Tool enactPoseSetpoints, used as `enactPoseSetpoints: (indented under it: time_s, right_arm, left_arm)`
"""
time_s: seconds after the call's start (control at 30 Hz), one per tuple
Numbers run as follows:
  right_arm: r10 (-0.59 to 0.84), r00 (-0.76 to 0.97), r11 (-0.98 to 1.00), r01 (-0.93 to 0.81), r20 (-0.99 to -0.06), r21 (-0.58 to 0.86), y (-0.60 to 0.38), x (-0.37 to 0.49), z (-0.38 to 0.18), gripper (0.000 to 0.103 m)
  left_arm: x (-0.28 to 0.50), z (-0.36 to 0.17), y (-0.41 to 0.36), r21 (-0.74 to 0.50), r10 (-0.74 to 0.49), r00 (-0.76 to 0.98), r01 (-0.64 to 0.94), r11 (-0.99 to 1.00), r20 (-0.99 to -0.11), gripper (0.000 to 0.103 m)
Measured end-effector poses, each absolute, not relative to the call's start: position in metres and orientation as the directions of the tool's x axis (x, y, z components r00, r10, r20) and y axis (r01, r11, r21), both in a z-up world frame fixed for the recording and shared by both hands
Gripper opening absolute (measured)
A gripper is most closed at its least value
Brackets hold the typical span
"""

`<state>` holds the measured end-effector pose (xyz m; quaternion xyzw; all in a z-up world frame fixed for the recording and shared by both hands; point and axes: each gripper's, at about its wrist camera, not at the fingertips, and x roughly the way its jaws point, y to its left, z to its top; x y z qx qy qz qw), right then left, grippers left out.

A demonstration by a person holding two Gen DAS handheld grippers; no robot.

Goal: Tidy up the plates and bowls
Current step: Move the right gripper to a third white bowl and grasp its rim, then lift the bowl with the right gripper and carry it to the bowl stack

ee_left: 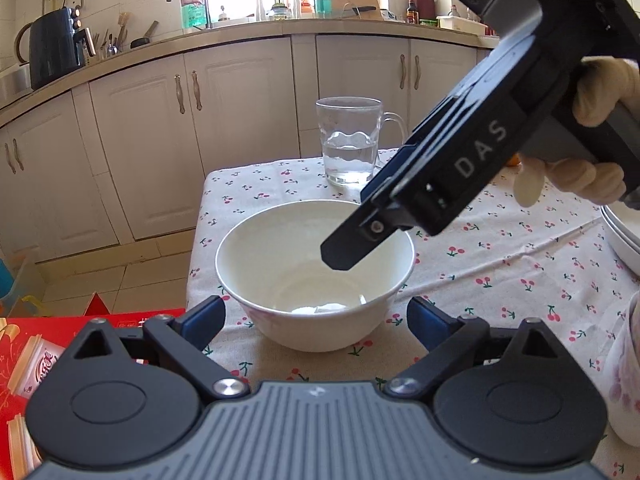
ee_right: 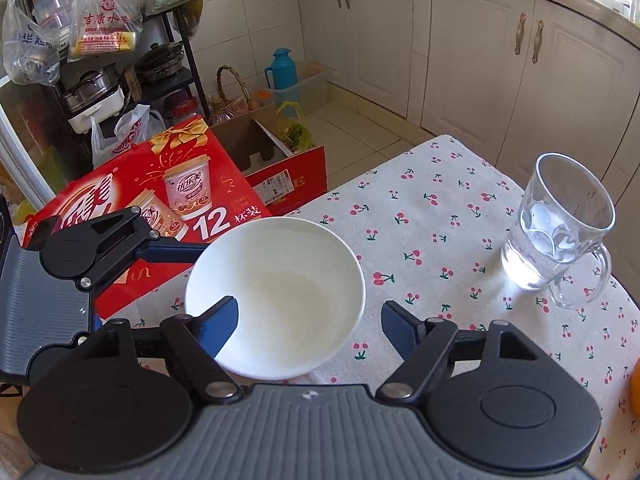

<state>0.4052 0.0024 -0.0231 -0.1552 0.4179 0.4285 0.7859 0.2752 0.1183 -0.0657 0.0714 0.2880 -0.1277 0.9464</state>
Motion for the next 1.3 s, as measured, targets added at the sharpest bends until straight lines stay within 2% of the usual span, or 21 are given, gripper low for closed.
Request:
enactPoseSetpoints:
  time_s: [0.27,0.4,1.3]
  right_arm:
    - [0.565,0.252,0.587,-0.792,-0.786,0.167,0.008,0.421,-0.035,0.069]
    - [0.574,0.24,0.588,-0.787,-0.783,0.189,0.009,0.424,-0.039,0.063]
    - [0.587,0.226,0.59,-0.777,-0.777,0.219,0.006,0.427,-0.041,0.057]
  left_arm:
    - [0.277,-0.067,0.115,0.085,-0.202,0.804,0.298,0.951,-0.56,0.095]
    - [0.278,-0.066,0.118,0.071,-0.208,0.802,0.297,0.952,-0.559,0.089]
    - [0.275,-0.057,0.124,0.01,-0.247,0.784,0.307,0.952,-0.57,0.087]
